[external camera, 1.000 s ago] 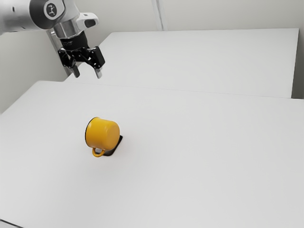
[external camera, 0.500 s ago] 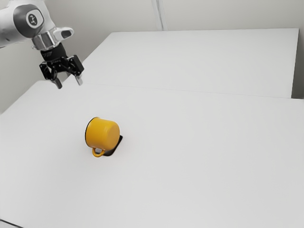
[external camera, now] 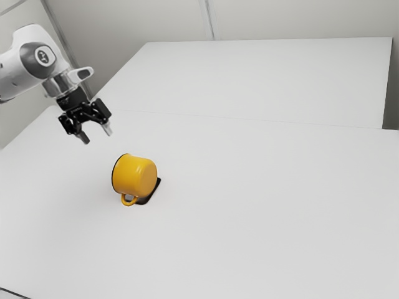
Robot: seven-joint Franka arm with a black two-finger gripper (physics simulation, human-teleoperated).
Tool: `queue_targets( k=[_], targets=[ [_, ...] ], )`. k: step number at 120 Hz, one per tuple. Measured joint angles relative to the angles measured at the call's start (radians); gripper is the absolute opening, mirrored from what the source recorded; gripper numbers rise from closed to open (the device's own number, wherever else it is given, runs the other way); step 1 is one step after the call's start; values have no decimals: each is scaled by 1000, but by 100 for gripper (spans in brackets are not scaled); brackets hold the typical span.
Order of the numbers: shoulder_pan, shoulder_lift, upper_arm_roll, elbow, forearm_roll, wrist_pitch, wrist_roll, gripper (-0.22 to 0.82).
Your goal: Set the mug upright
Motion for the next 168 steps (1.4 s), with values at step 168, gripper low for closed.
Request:
queue_targets(
  k=[168],
  targets=[
    [70, 137, 3, -235, -563, 290, 465, 57]
  ],
)
